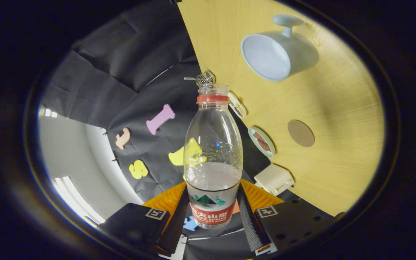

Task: Take the bottle from table, then pour the juice into the cup, finally place the bottle on the coaster

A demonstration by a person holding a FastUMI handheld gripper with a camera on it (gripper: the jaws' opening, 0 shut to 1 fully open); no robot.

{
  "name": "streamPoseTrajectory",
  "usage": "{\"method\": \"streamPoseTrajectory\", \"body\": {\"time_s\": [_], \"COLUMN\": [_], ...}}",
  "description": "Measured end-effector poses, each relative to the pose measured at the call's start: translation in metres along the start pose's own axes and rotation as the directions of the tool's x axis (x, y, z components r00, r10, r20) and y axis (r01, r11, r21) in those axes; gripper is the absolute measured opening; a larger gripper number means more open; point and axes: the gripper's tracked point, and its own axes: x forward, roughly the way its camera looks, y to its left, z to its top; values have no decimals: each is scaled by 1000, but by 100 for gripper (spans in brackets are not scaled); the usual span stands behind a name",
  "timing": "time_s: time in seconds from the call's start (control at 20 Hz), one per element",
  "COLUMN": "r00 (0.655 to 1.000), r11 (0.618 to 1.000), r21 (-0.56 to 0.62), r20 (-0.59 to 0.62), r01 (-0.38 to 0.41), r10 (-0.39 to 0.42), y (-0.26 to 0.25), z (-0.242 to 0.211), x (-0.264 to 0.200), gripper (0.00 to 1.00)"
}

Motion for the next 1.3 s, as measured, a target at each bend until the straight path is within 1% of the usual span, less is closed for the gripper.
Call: {"method": "streamPoseTrajectory", "body": {"time_s": [0.2, 0.45, 0.65, 0.75, 0.8, 0.9, 1.0, 1.15, 1.25, 1.3], "r00": [1000, 1000, 999, 998, 996, 993, 989, 989, 991, 991], "r11": [1000, 994, 979, 961, 946, 903, 848, 762, 691, 642], "r21": [-28, -105, -202, -271, -318, -421, -522, -644, -720, -765], "r20": [4, -5, -17, -31, -37, -47, -49, -51, -40, -33], "r01": [3, 18, 38, 52, 60, 79, 92, 73, 62, 59], "r10": [-3, -18, -42, -63, -76, -109, -138, -138, -131, -130], "y": [-2, -10, -17, -22, -25, -31, -34, -31, -30, -29], "z": [1, -4, -7, -13, -14, -17, -20, -22, -17, -15], "x": [0, 1, 0, -2, -4, -8, -11, -15, -23, -25], "gripper": [76, 76, 76, 76, 76, 76, 76, 76, 76, 76]}}
